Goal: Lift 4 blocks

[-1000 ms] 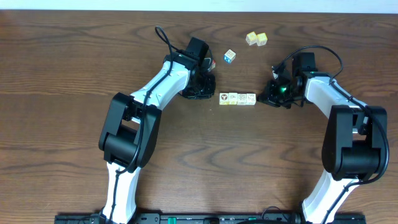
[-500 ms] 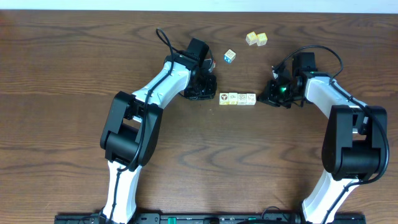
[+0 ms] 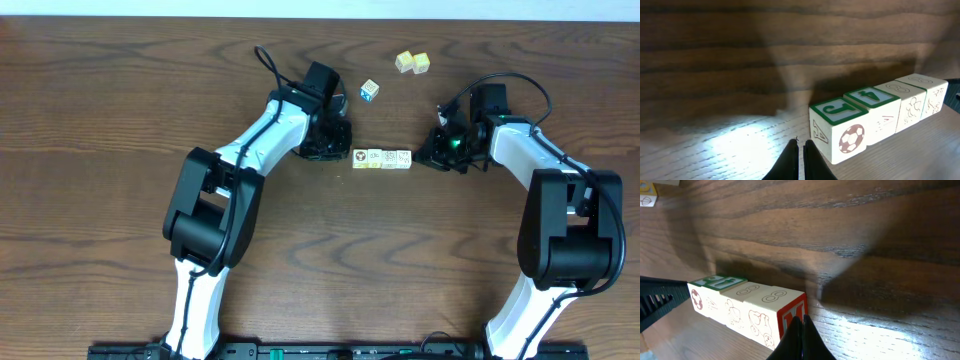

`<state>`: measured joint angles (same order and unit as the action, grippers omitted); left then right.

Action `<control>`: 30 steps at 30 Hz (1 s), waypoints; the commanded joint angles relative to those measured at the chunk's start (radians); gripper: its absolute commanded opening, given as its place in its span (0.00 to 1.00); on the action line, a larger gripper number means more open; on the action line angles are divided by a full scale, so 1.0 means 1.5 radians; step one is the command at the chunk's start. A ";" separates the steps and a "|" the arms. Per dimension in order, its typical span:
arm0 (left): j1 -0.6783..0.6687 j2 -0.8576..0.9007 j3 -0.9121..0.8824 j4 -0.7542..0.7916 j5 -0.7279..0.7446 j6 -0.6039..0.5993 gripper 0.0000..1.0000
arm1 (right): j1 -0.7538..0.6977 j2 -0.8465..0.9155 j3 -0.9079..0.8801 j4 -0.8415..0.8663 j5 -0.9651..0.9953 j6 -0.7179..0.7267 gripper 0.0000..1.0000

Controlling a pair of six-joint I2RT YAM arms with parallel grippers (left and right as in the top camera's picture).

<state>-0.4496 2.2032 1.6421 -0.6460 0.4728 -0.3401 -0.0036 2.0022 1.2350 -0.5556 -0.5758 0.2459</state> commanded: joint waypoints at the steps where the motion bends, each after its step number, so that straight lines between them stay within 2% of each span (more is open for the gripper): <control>1: -0.003 0.011 -0.002 0.001 0.009 -0.002 0.07 | 0.004 0.009 -0.004 0.003 -0.011 0.008 0.01; 21: -0.006 0.025 -0.002 0.001 0.012 -0.008 0.07 | 0.004 0.009 -0.004 0.004 -0.010 0.005 0.01; 25: -0.006 0.025 -0.002 0.006 0.059 0.015 0.07 | 0.004 0.009 -0.004 0.004 -0.011 0.005 0.01; 30: -0.006 0.025 -0.002 0.008 0.064 0.019 0.07 | 0.004 0.009 -0.004 0.004 -0.011 0.006 0.01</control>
<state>-0.4545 2.2272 1.6421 -0.6338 0.5381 -0.3351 -0.0036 2.0022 1.2350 -0.5526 -0.5758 0.2493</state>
